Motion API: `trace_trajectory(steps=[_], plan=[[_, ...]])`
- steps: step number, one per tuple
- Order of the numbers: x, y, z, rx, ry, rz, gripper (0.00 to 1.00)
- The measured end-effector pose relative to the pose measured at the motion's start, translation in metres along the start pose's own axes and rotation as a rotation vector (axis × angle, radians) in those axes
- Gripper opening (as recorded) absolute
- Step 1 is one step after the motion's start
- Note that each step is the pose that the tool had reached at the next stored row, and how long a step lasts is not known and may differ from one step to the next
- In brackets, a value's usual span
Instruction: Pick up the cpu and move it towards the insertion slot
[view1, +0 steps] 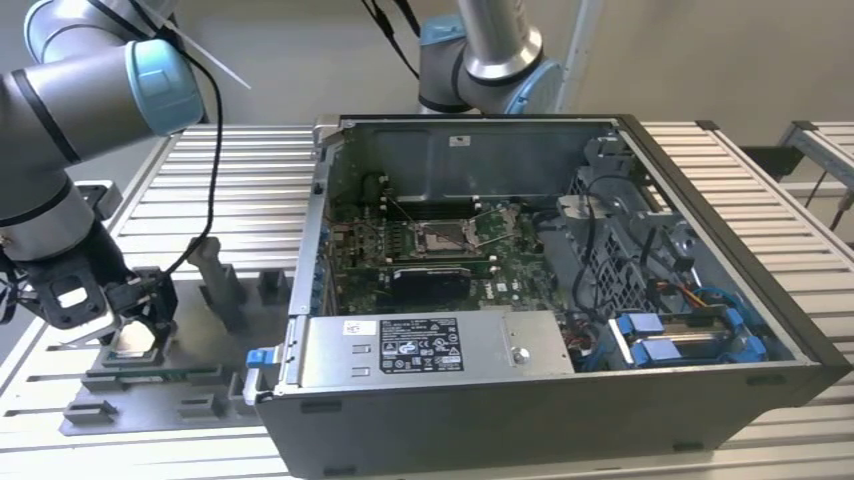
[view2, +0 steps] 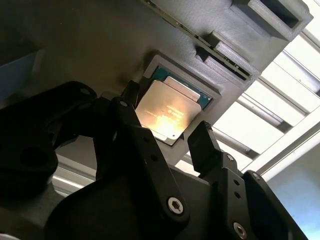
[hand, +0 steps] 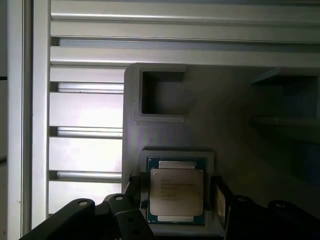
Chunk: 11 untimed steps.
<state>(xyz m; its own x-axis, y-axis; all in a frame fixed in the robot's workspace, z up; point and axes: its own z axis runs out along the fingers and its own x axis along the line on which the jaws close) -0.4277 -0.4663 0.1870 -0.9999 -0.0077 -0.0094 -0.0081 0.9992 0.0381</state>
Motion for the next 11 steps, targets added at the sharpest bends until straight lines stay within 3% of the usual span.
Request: trace_trajectory(steps=[1, 2, 11], plan=[[0.0000, 0.0000, 0.0000, -0.0001, -0.0003, 0.000, 1.00], [0.0000, 0.0000, 0.0000, 0.0000, -0.0006, 0.000, 0.00], [0.0000, 0.0000, 0.0000, 0.0000, -0.0033, -0.001, 0.00]])
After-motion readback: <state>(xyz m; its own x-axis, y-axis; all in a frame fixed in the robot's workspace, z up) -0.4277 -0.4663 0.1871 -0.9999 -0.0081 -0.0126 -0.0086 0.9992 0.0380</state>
